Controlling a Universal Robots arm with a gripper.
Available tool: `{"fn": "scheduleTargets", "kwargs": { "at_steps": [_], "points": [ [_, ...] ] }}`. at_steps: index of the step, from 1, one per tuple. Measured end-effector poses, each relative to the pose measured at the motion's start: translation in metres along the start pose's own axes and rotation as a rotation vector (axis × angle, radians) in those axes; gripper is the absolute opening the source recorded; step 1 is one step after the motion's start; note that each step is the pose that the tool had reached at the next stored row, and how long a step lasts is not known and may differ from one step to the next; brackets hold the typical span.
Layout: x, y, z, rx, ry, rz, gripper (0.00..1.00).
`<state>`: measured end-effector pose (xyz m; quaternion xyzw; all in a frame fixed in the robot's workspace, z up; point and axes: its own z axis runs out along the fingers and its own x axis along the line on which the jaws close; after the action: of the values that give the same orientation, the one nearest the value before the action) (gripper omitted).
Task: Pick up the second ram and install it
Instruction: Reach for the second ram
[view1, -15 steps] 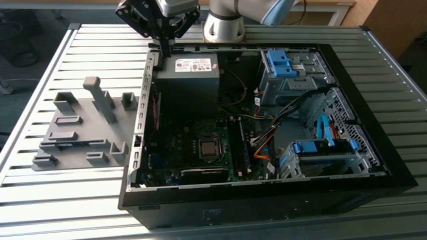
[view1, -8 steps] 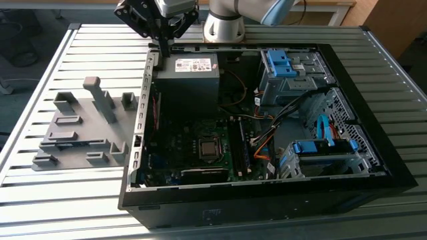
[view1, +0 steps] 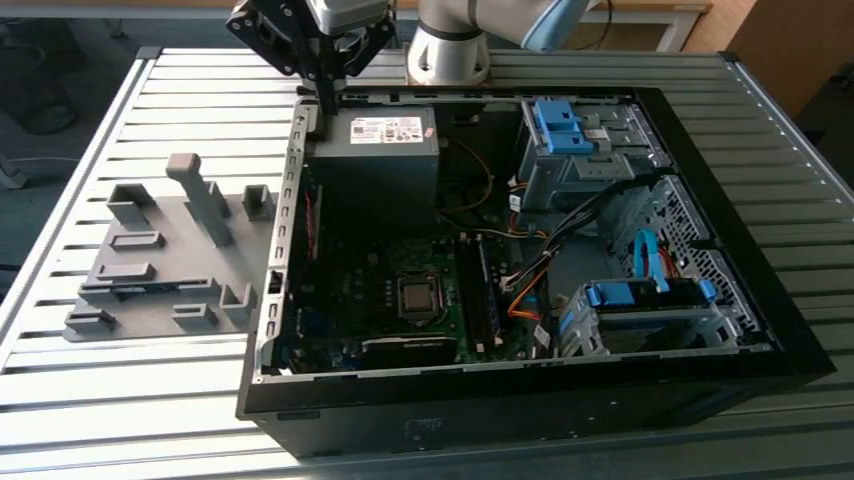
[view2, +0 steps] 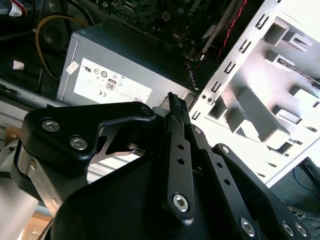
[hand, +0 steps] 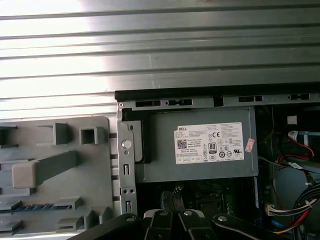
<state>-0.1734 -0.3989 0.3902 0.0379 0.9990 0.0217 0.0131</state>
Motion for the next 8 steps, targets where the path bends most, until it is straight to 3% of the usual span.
{"fn": "scheduleTargets", "kwargs": {
  "at_steps": [8],
  "points": [
    [0.0018, -0.0001, 0.0001, 0.0, 0.0, 0.0, 0.11]
  ]
}}
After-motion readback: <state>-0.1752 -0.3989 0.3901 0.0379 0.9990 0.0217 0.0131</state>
